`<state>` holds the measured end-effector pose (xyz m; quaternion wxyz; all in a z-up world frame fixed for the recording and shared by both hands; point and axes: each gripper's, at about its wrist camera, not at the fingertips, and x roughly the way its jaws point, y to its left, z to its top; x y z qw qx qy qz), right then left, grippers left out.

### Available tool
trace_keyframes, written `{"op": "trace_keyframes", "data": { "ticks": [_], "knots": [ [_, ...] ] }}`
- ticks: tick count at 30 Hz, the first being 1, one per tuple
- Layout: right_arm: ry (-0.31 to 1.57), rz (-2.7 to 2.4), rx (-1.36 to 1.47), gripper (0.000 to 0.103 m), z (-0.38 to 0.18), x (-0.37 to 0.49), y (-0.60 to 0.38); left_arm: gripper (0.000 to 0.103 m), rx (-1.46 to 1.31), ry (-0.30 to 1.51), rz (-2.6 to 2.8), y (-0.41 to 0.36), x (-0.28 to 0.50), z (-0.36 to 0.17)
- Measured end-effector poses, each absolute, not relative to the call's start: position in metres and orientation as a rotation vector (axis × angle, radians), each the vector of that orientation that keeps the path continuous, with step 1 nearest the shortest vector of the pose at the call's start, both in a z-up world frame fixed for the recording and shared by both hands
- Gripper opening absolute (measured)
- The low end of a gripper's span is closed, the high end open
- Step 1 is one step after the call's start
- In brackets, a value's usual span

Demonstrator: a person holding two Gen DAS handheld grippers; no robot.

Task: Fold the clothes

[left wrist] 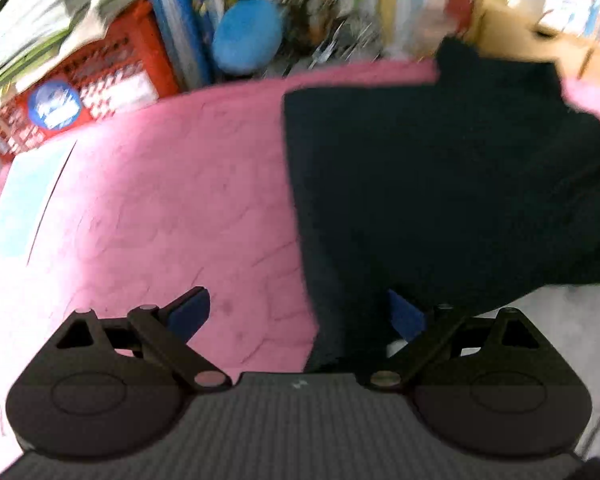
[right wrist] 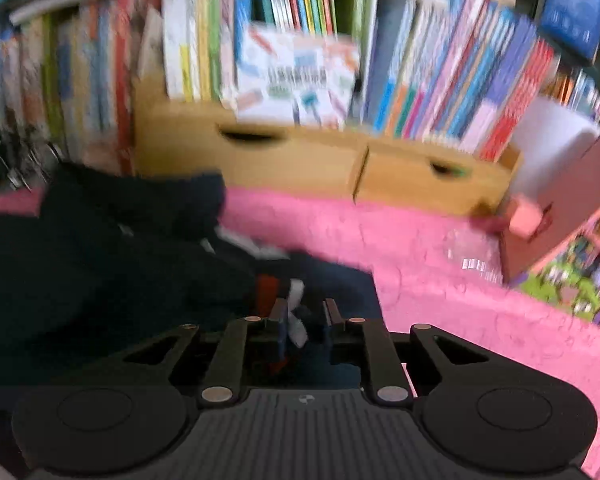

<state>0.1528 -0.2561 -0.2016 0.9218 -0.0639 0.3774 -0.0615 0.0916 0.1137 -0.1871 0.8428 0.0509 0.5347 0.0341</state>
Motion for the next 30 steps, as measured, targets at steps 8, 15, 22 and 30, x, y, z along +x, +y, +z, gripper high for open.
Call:
{"op": "trace_keyframes", "data": {
  "ticks": [8,15,22,30],
  "knots": [
    [0.692,-0.226,-0.139,0.082,-0.180,0.116,-0.278,0.096,0.083,1.063,0.097,0.132,0.068,-0.144],
    [0.629,0.039,-0.065,0.075,-0.158,0.108,-0.242,0.099,0.036,0.906,-0.044,0.083,0.115,-0.136],
    [0.792,0.145,-0.068,0.029,-0.209,0.147,-0.234,0.103,0.149,1.040,0.093,0.072,0.146,-0.210],
    [0.815,0.164,-0.043,0.038,-0.201,0.182,-0.252,0.094,0.057,0.878,-0.064,0.063,0.156,-0.141]
  ]
}}
